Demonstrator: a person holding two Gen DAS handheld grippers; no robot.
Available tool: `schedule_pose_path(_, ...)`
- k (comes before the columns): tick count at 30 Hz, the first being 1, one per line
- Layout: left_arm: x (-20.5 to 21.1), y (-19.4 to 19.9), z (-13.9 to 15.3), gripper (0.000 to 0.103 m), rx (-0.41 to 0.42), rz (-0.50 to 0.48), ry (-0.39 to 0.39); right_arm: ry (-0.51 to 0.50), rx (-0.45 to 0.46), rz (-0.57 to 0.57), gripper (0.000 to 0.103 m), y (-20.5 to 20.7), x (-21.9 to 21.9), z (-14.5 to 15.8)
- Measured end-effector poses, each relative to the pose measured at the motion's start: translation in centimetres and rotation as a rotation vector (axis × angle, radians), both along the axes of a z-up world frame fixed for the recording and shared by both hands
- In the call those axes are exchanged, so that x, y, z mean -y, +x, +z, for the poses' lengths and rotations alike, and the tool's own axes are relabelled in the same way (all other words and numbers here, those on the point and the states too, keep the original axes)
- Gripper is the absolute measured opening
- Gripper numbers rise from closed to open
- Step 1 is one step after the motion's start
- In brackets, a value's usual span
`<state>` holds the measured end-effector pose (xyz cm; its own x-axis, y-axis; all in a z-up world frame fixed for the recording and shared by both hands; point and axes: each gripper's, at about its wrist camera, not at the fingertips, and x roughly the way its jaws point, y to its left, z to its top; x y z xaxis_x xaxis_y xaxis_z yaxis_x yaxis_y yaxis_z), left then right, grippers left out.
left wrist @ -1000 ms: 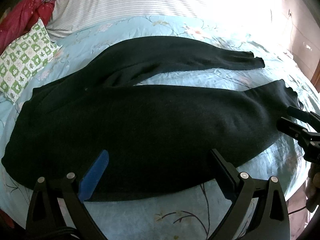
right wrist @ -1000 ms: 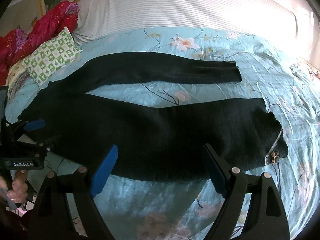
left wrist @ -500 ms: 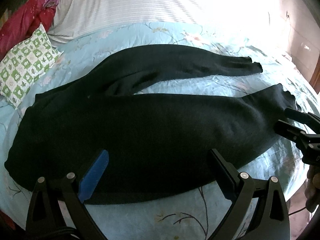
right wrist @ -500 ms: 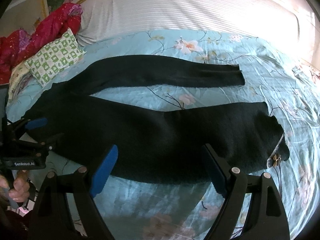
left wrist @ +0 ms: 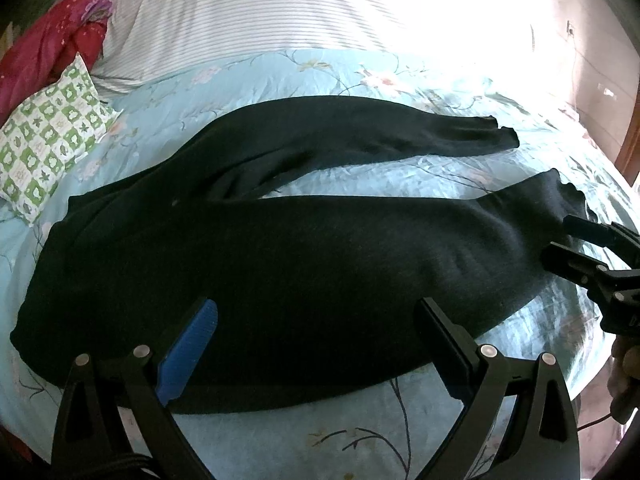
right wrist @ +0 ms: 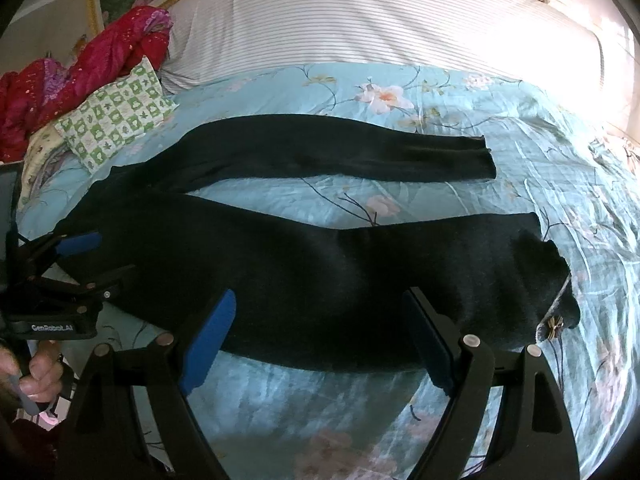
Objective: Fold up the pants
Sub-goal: 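Position both grippers over the waistband of the black pants, then grasp the waistband with both grippers and lift it off the bed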
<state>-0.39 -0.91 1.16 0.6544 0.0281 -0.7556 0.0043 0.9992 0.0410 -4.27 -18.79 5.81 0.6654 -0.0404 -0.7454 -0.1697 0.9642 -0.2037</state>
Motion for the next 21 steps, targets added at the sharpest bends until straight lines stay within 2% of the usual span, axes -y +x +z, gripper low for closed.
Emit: schedule_pose_path(21, -0.19, 0.89, -0.62, 0.099, -0.046, -0.03, -0.016, 0.011, -0.011, 0.008, 0.085, 0.42, 0.04, 0.24)
